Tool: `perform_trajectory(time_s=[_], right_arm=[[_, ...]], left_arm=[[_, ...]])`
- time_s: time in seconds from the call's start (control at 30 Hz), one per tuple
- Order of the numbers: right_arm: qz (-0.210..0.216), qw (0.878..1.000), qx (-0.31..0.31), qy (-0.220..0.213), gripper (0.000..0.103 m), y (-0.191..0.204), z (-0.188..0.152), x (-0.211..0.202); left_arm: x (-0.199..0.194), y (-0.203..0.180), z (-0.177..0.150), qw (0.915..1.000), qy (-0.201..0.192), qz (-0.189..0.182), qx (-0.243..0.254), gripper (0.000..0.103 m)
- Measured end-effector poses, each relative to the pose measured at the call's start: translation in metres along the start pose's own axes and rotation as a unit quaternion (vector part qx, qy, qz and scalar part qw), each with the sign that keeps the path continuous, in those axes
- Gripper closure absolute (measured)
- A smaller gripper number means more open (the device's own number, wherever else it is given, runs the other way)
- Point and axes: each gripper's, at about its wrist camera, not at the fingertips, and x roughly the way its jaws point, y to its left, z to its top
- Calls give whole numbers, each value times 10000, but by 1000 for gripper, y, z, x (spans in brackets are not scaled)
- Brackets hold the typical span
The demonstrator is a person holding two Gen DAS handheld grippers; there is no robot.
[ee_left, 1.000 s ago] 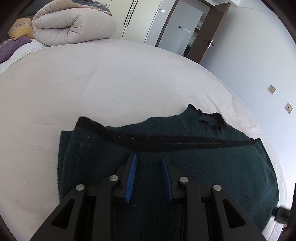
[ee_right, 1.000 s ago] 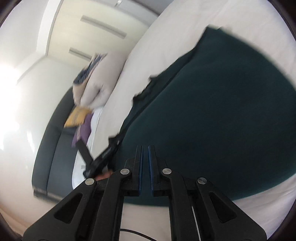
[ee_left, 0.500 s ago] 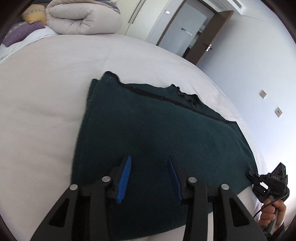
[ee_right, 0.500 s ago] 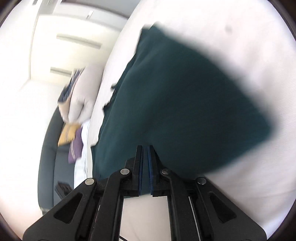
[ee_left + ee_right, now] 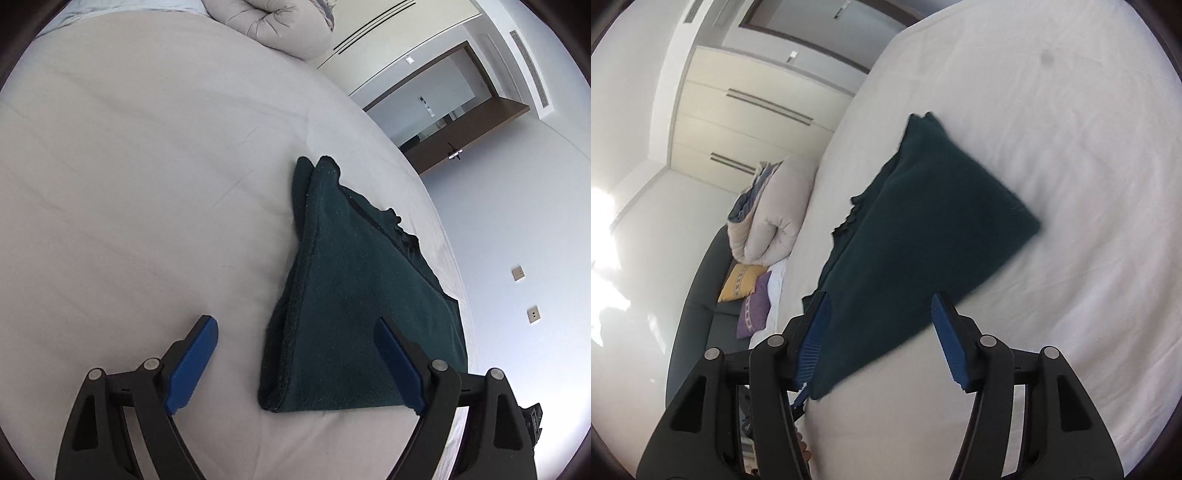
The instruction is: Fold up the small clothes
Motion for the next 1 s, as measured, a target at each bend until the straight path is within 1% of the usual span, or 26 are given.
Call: perform_trajectory(time_s=[0.07, 0.13, 0.2, 0.27, 0.33, 0.4, 0.43, 0.47, 0.5, 0.53, 0.6, 0.63, 0.7, 0.87, 1.0], right_arm=[[155, 9996, -162, 159, 47, 21, -8, 2], [263, 9988, -282, 311, 47, 41, -16, 2], [325, 9977, -388, 443, 47, 53, -20, 6], [366, 9964, -479, 595, 47, 63, -23, 15], [390, 9949, -585, 724, 47, 73, -25, 25], [426, 9929, -702, 856, 47, 83, -26, 36], [435, 9922, -728, 913, 47, 89, -24, 48], [451, 9912, -753, 986, 47, 93, -23, 58], [463, 9902, -776, 1066, 47, 96, -23, 67], [451, 9892, -797, 1140, 47, 99, -22, 78], [418, 9870, -874, 1281, 47, 106, -21, 99], [386, 9861, -889, 1353, 47, 107, -18, 116], [385, 9829, -947, 1530, 47, 114, -18, 139], [272, 9708, -1244, 2034, 47, 137, -22, 204], [89, 9650, -1273, 2293, 47, 140, -21, 254]], left_arm=[[7, -3, 2, 9997, 165, -134, -81, 18], [16, -8, 5, 9991, 389, -189, -48, 19], [31, -16, 6, 9978, 638, -184, 29, 19], [40, -18, 11, 9967, 776, -257, -30, 20], [46, -16, 16, 9949, 896, -415, -224, 26], [54, -13, 19, 9926, 1032, -508, -383, 44], [57, -13, 19, 9914, 1116, -545, -402, 48], [60, -14, 18, 9907, 1195, -538, -367, 55], [62, -15, 16, 9902, 1248, -531, -320, 58], [64, -16, 15, 9896, 1282, -568, -307, 59], [65, -14, 14, 9876, 1317, -743, -432, 60], [67, -13, 15, 9865, 1338, -812, -492, 64], [69, -11, 15, 9851, 1386, -868, -534, 89], [66, -6, 14, 9850, 1258, -1032, -572, 89], [61, -7, 16, 9851, 1162, -1122, -598, 90]])
